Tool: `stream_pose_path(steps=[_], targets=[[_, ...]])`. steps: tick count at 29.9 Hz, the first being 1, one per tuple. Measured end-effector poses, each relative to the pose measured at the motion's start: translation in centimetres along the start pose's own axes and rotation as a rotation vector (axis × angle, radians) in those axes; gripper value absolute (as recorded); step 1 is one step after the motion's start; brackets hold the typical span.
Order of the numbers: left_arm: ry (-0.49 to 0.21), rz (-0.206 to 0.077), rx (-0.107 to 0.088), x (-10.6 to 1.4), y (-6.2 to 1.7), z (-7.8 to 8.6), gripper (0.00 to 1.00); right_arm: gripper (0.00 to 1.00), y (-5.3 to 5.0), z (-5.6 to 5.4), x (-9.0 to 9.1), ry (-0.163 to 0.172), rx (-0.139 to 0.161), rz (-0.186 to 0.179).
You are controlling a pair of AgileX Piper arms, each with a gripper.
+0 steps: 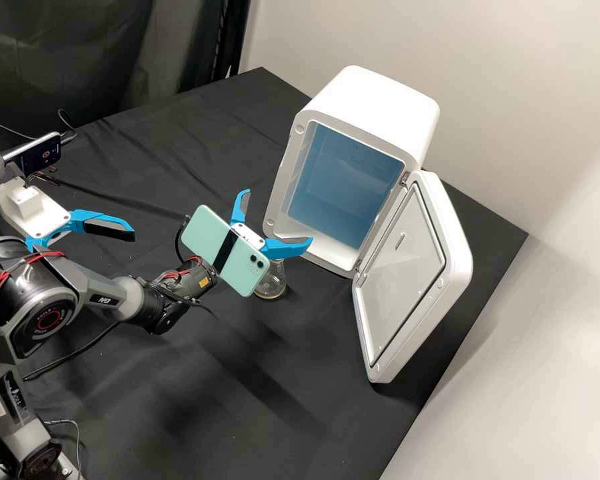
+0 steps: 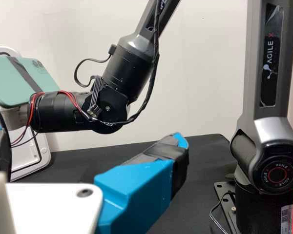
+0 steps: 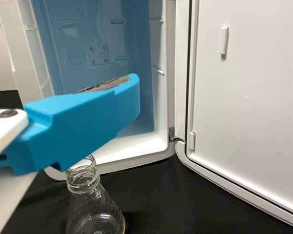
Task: Place the flask in the incubator
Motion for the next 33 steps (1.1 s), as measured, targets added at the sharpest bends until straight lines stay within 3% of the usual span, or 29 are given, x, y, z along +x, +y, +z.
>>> stream_pose_path(steps=[9, 13, 16, 20, 25, 30, 33], targets=[[0.0, 0.0, 0.0, 0.0, 0.0, 0.0, 1.0, 1.0, 0.0, 0.0, 0.0, 0.0, 0.0, 0.0], [0.0, 0.0, 0.0, 0.0, 0.0, 0.0, 1.0, 1.0, 0.2, 0.0, -0.2, -0.03, -0.05, 0.031], [0.0, 0.0, 0.0, 0.0, 0.0, 0.0, 1.0, 1.0, 0.3, -0.1, -0.5, -0.057, -0.05, 0.009], [0.0, 0.0, 0.0, 0.0, 0.0, 0.0, 1.0, 1.0, 0.5, 0.3, -0.5, -0.068, -0.057, -0.014], [0.0, 0.0, 0.0, 0.0, 0.0, 0.0, 1.0, 1.0, -0.1, 0.4, -0.3, -0.052, -0.085, -0.048], [0.0, 0.0, 0.0, 0.0, 0.0, 0.0, 1.0, 1.0, -0.3, 0.4, -0.9, -0.029, -0.09, -0.029], [0.0, 0.0, 0.0, 0.0, 0.0, 0.0, 1.0, 1.0, -0.7, 0.7, -1.6, -0.035, -0.089, -0.035]])
